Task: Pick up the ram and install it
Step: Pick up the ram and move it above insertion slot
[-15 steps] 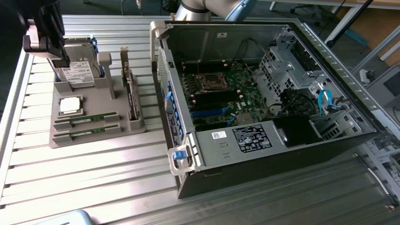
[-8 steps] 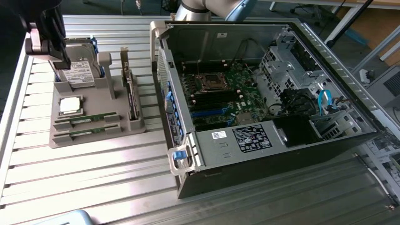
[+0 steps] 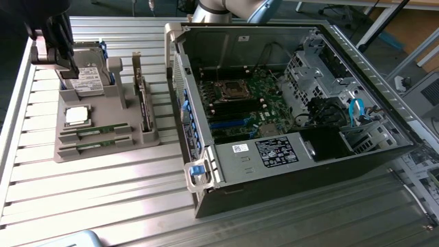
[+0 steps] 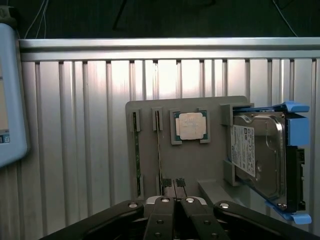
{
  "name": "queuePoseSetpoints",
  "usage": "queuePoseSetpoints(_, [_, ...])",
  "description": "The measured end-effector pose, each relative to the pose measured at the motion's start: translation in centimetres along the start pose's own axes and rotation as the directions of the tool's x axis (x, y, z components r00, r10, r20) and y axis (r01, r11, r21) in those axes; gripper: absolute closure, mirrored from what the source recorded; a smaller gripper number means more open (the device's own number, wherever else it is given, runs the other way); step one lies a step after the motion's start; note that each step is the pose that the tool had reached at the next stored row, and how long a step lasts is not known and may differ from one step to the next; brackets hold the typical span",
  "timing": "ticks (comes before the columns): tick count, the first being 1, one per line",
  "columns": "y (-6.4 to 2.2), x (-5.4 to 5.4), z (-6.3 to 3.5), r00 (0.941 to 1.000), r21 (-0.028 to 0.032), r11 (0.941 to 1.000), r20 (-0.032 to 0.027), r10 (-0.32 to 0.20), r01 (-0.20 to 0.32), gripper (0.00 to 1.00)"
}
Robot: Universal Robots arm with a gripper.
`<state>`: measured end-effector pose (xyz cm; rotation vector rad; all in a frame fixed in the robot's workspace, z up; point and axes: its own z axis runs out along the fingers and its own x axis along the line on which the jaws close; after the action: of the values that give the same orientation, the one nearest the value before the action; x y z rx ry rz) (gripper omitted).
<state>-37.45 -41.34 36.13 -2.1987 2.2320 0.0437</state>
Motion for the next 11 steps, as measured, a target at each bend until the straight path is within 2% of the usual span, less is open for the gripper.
queuePoseSetpoints(11, [0.00, 0.00, 0.03, 1.0000, 0.0000, 1.0000, 0.0000, 0.000, 0.000, 0.89])
